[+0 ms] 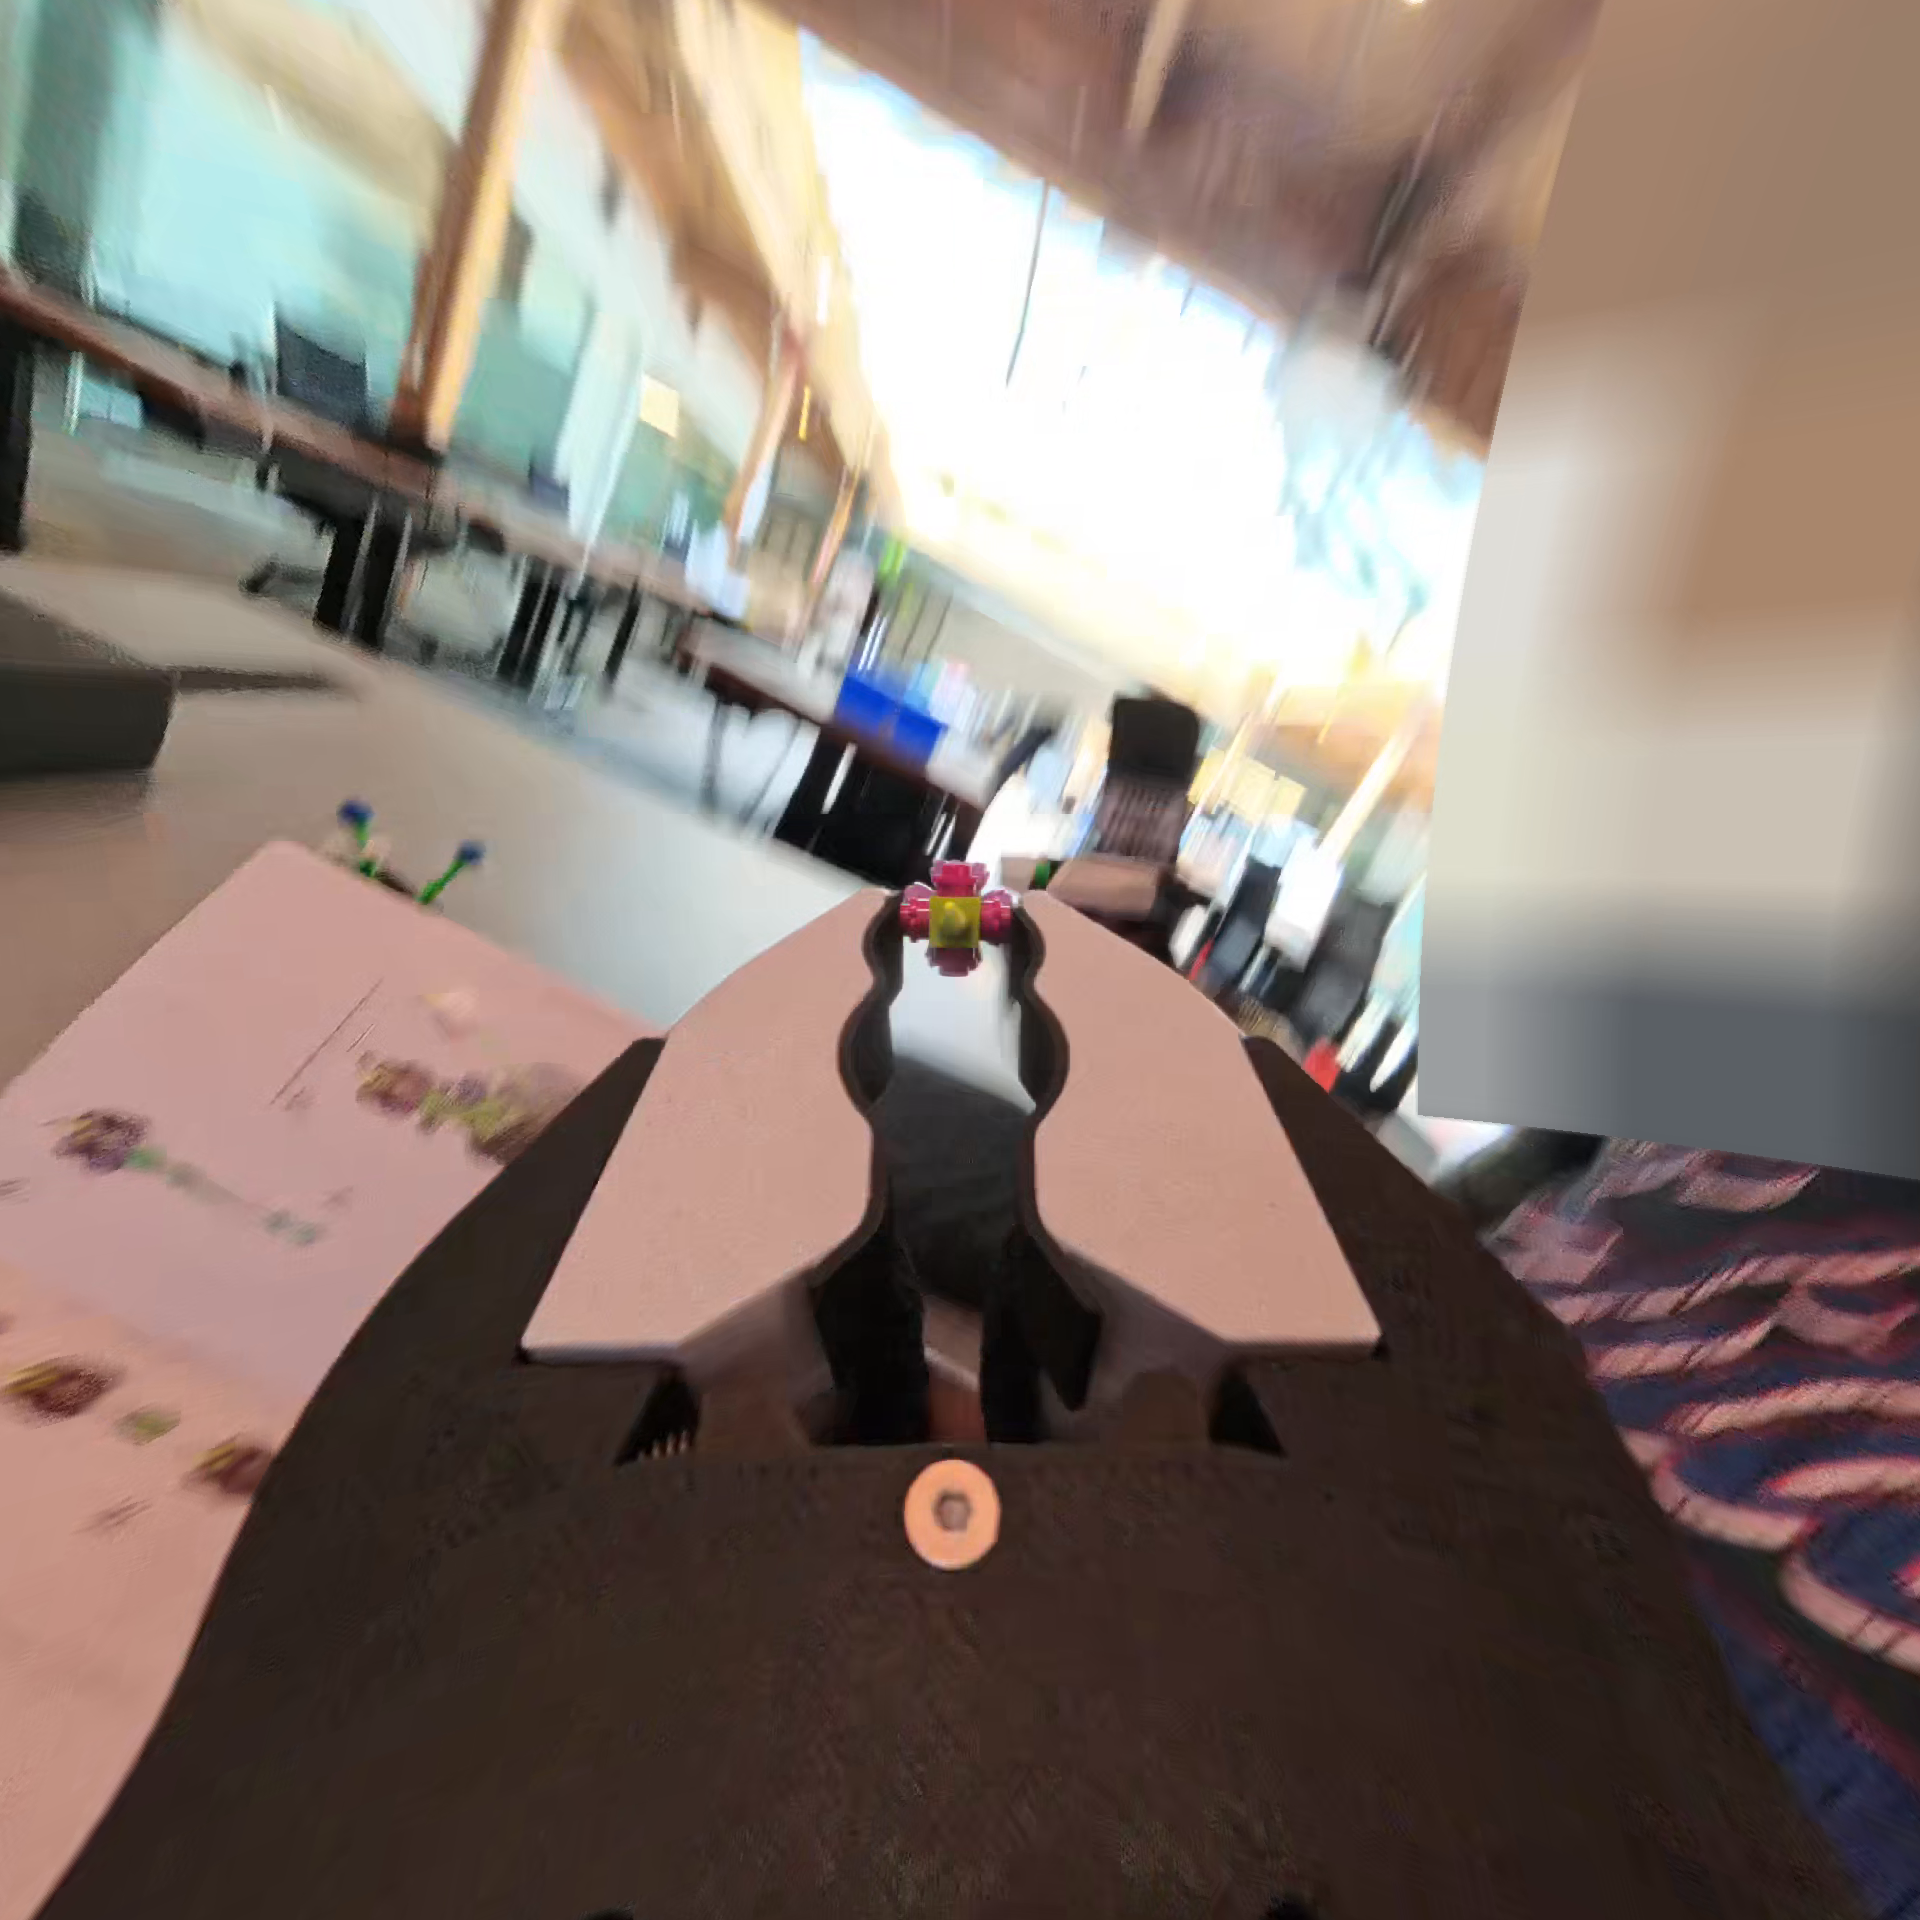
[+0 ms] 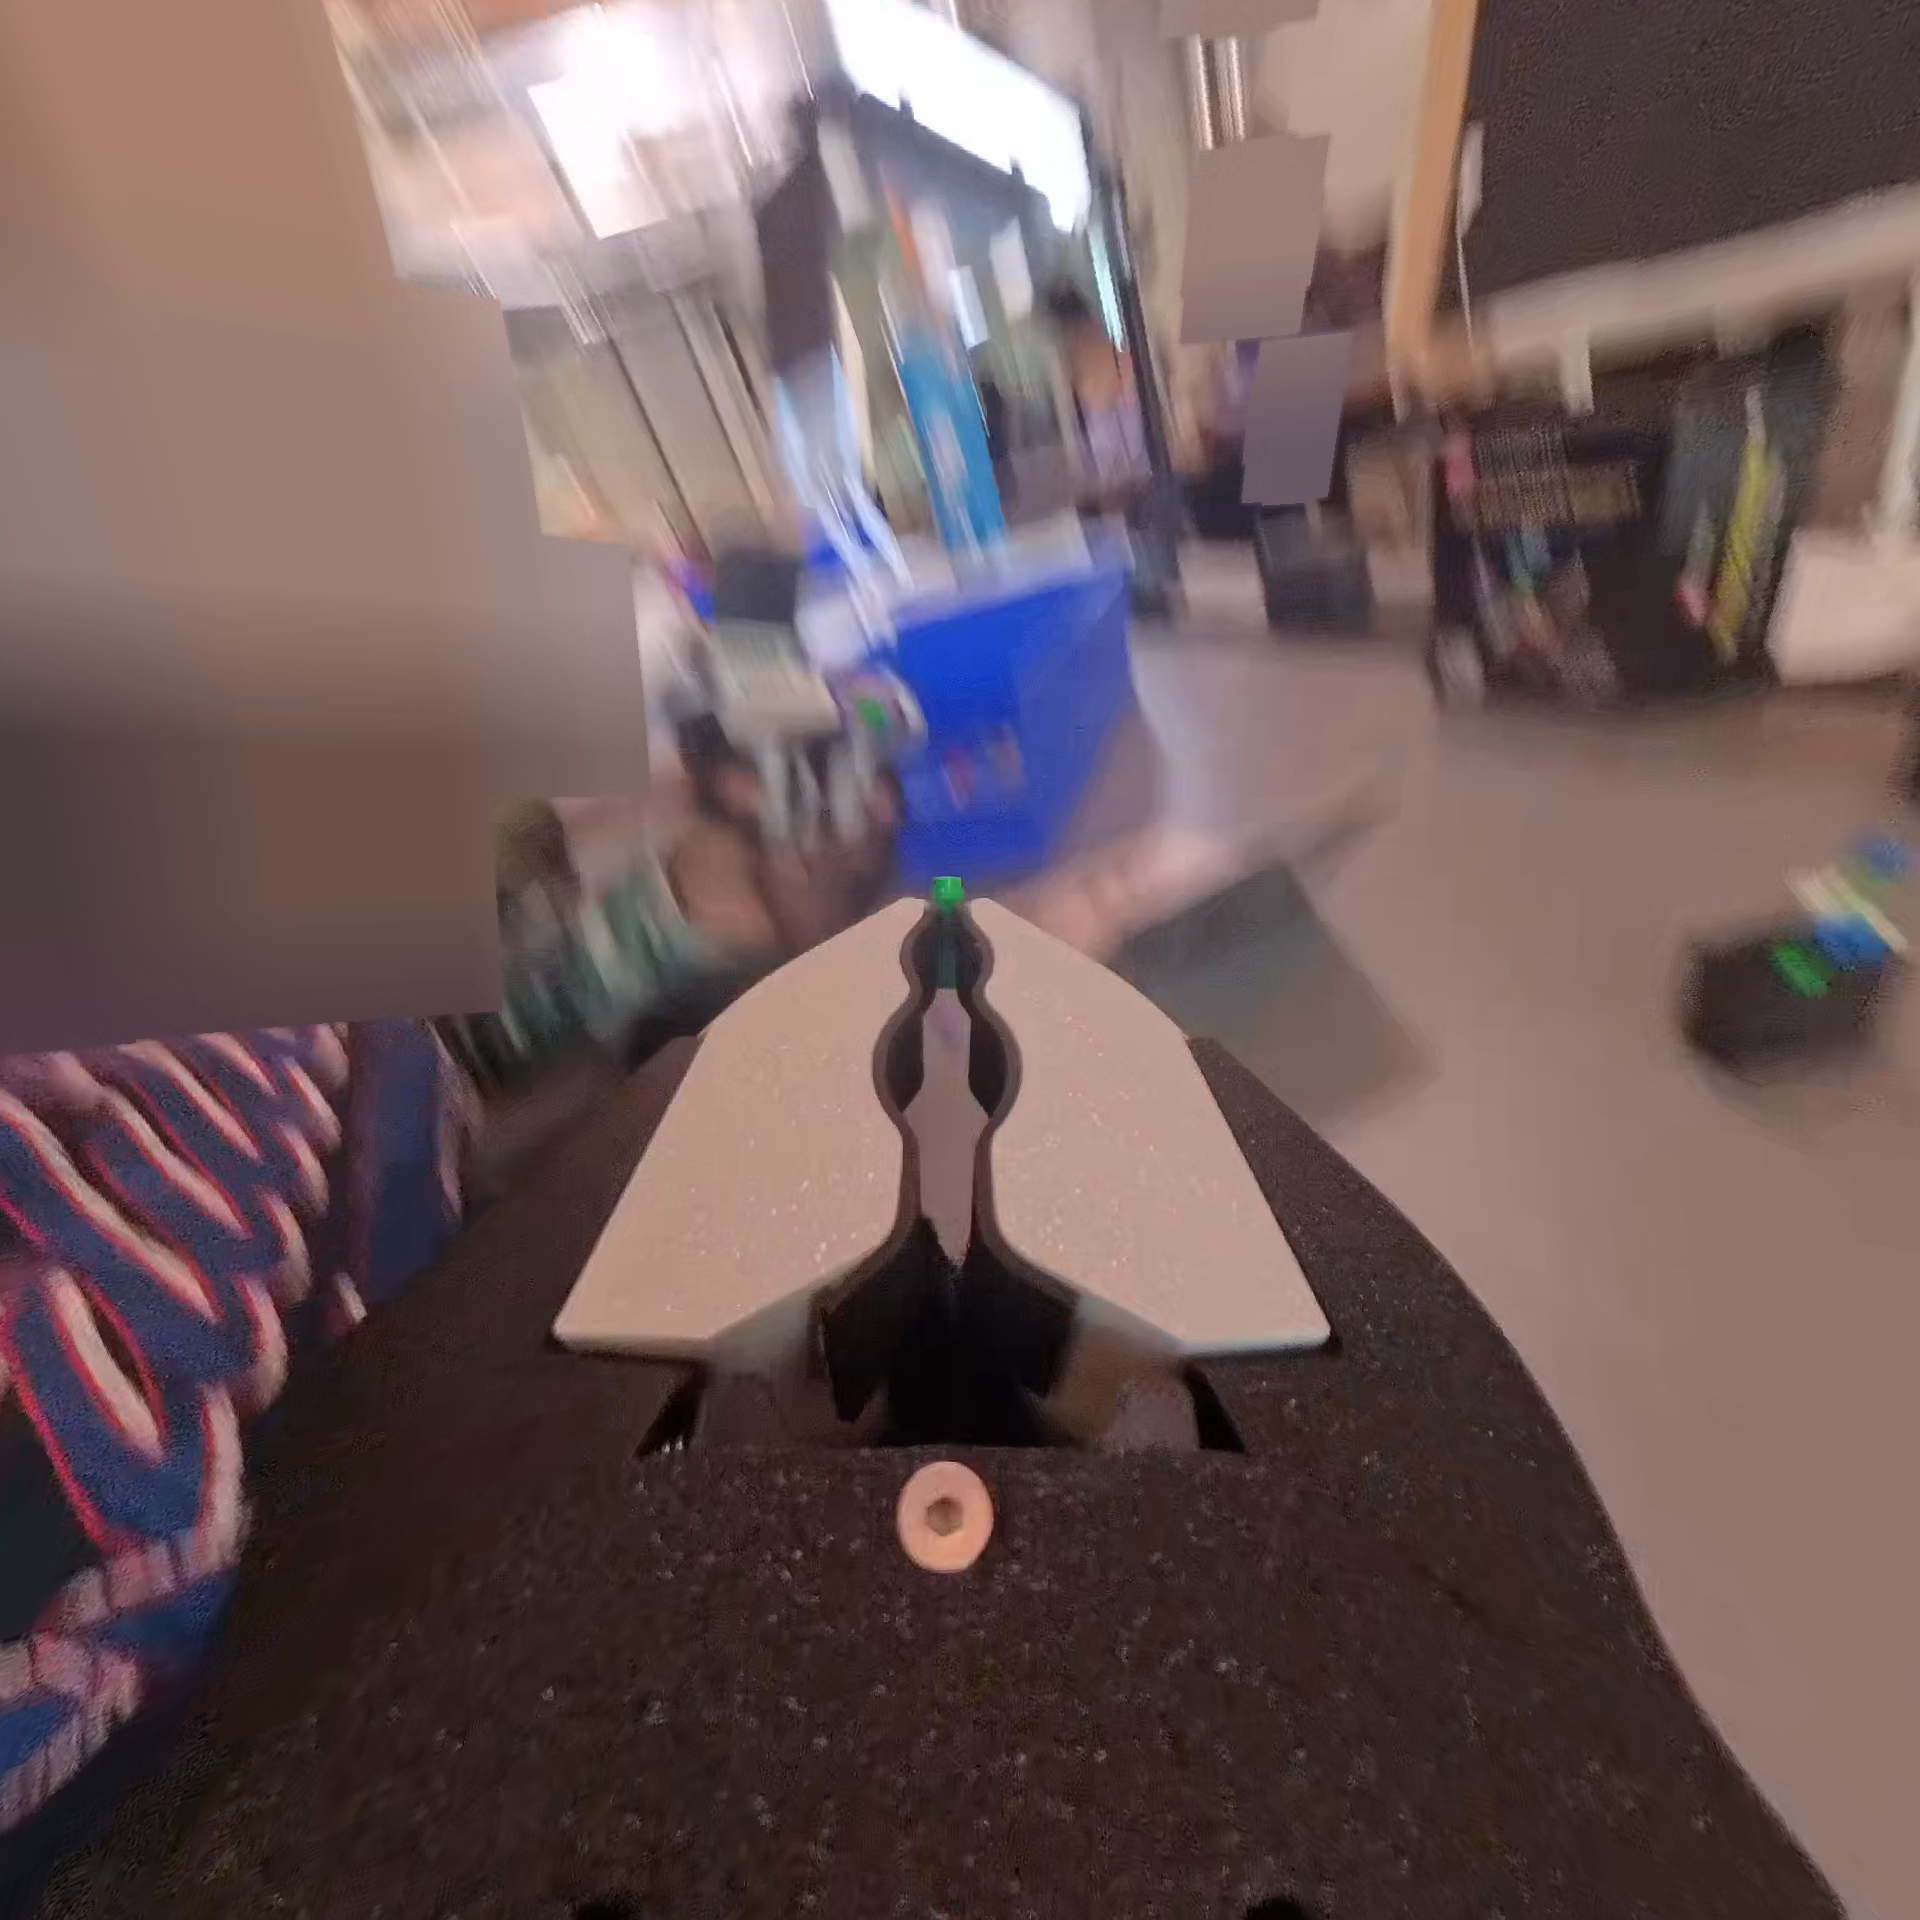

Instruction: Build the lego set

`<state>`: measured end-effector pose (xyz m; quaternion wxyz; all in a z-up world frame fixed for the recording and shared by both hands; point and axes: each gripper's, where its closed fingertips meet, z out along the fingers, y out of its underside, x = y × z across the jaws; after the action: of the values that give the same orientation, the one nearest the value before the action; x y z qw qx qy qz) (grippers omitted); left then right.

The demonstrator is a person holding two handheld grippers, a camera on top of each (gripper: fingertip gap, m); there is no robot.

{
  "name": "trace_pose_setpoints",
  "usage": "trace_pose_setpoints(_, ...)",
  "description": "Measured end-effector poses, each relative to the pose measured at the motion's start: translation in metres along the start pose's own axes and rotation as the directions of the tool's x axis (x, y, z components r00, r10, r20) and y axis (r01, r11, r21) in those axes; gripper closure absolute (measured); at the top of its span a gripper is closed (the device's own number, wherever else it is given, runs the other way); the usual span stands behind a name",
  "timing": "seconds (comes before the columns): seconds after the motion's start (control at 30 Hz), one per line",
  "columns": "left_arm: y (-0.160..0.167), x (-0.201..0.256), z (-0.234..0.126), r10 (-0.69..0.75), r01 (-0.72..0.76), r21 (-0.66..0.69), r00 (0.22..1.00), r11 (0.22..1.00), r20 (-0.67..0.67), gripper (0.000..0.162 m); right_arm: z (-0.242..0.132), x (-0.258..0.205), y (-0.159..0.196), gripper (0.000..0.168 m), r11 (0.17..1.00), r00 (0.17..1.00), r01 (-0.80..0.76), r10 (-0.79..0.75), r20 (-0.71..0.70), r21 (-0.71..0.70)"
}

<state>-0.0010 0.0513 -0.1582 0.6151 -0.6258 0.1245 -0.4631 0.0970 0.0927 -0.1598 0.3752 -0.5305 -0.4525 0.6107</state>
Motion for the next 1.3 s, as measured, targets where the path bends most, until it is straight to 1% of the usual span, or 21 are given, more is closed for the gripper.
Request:
trace_pose_setpoints(0.03, -0.015, 0.003, -0.006, -0.075, 0.081, 0.148, 0.996, 0.986, -0.05, 0.143, 0.011, -0.009, -0.02, 0.166, 0.985, 0.996, -0.057, 0.045, 0.078, 0.16)
trace_pose_setpoints(0.07, -0.027, 0.004, -0.012, -0.132, 0.156, 0.268, 0.986, 0.951, -0.105, 0.143, 0.02, -0.016, -0.037, 0.165, 0.945, 0.984, -0.125, 0.08, 0.158, 0.301)
trace_pose_setpoints(0.1, -0.036, 0.004, -0.018, -0.173, 0.219, 0.371, 0.973, 0.902, -0.152, 0.143, 0.028, -0.02, -0.052, 0.166, 0.877, 0.967, -0.206, 0.114, 0.23, 0.433)
trace_pose_setpoints(0.13, -0.043, 0.003, -0.025, -0.204, 0.271, 0.458, 0.96, 0.847, -0.192, 0.143, 0.036, -0.022, -0.061, 0.165, 0.792, 0.938, -0.305, 0.155, 0.31, 0.528)
trace_pose_setpoints(0.17, -0.047, 0.001, -0.03, -0.228, 0.317, 0.525, 0.947, 0.79, -0.228, 0.142, 0.047, -0.02, -0.065, 0.165, 0.705, 0.898, -0.413, 0.209, 0.388, 0.577)
trace_pose_setpoints(0.23, -0.051, -0.002, -0.038, -0.261, 0.375, 0.617, 0.927, 0.692, -0.271, 0.143, 0.075, -0.016, -0.062, 0.165, 0.562, 0.809, -0.579, 0.302, 0.505, 0.591)
trace_pose_setpoints(0.27, -0.051, -0.001, -0.04, -0.264, 0.388, 0.646, 0.921, 0.658, -0.286, 0.143, 0.092, -0.014, -0.056, 0.165, 0.523, 0.778, -0.624, 0.341, 0.528, 0.581)
trace_pose_setpoints(0.3, -0.051, 0.0, -0.041, -0.266, 0.403, 0.661, 0.915, 0.633, -0.303, 0.143, 0.107, -0.014, -0.05, 0.165, 0.508, 0.757, -0.65, 0.367, 0.541, 0.565)
trace_pose_setpoints(0.37, -0.047, 0.003, -0.041, -0.29, 0.451, 0.659, 0.892, 0.602, -0.346, 0.143, 0.132, -0.019, -0.041, 0.165, 0.539, 0.739, -0.668, 0.398, 0.544, 0.513)
trace_pose_setpoints(0.4, -0.047, 0.002, -0.043, -0.308, 0.478, 0.652, 0.878, 0.589, -0.366, 0.143, 0.137, -0.023, -0.04, 0.165, 0.564, 0.738, -0.663, 0.386, 0.553, 0.491)
trace_pose_setpoints(0.43, -0.048, 0.001, -0.047, -0.32, 0.505, 0.648, 0.863, 0.57, -0.39, 0.143, 0.139, -0.023, -0.04, 0.166, 0.598, 0.769, -0.626, 0.367, 0.523, 0.501)
trace_pose_setpoints(0.5, -0.052, 0.005, -0.049, -0.347, 0.568, 0.606, 0.822, 0.557, -0.451, 0.143, 0.145, -0.029, -0.038, 0.166, 0.709, 0.835, -0.518, 0.297, 0.464, 0.478)
trace_pose_setpoints(0.53, -0.052, 0.005, -0.047, -0.373, 0.594, 0.582, 0.803, 0.556, -0.464, 0.143, 0.145, -0.032, -0.039, 0.166, 0.742, 0.856, -0.472, 0.257, 0.448, 0.476)
trace_pose_setpoints(0.57, -0.052, 0.003, -0.047, -0.404, 0.625, 0.568, 0.781, 0.536, -0.477, 0.143, 0.144, -0.034, -0.042, 0.165, 0.758, 0.872, -0.433, 0.216, 0.439, 0.488)
trace_pose_setpoints(0.67, -0.055, 0.001, -0.046, -0.472, 0.732, 0.537, 0.681, 0.42, -0.56, 0.143, 0.14, -0.039, -0.052, 0.165, 0.778, 0.912, -0.314, 0.088, 0.401, 0.544)
trace_pose_setpoints(0.73, -0.056, 0.004, -0.043, -0.49, 0.77, 0.528, 0.636, 0.357, -0.596, 0.143, 0.139, -0.04, -0.058, 0.166, 0.758, 0.922, -0.273, 0.031, 0.385, 0.593)
trace_pose_setpoints(0.8, -0.056, 0.011, -0.036, -0.512, 0.802, 0.498, 0.595, 0.329, -0.62, 0.143, 0.138, -0.045, -0.061, 0.166, 0.741, 0.919, -0.261, -0.007, 0.395, 0.619)
trace_pose_setpoints(0.9, -0.057, 0.016, -0.03, -0.526, 0.845, 0.459, 0.532, 0.275, -0.664, 0.143, 0.144, -0.056, -0.058, 0.166, 0.774, 0.916, -0.205, -0.064, 0.396, 0.599)
trace_pose_setpoints(1.07, -0.056, 0.023, -0.025, -0.52, 0.865, 0.43, 0.501, 0.26, -0.692, 0.143, 0.141, -0.056, -0.058, 0.166, 0.756, 0.916, -0.227, -0.049, 0.399, 0.614)
trace_pose_setpoints(1.17, -0.057, 0.023, -0.025, -0.516, 0.866, 0.434, 0.498, 0.25, -0.697, 0.143, 0.139, -0.058, -0.057, 0.166, 0.751, 0.921, -0.215, -0.057, 0.386, 0.624)
trace_pose_setpoints(1.3, -0.057, 0.024, -0.022, -0.52, 0.859, 0.438, 0.51, 0.264, -0.685, 0.143, 0.137, -0.059, -0.058, 0.166, 0.749, 0.927, -0.194, -0.071, 0.368, 0.633)
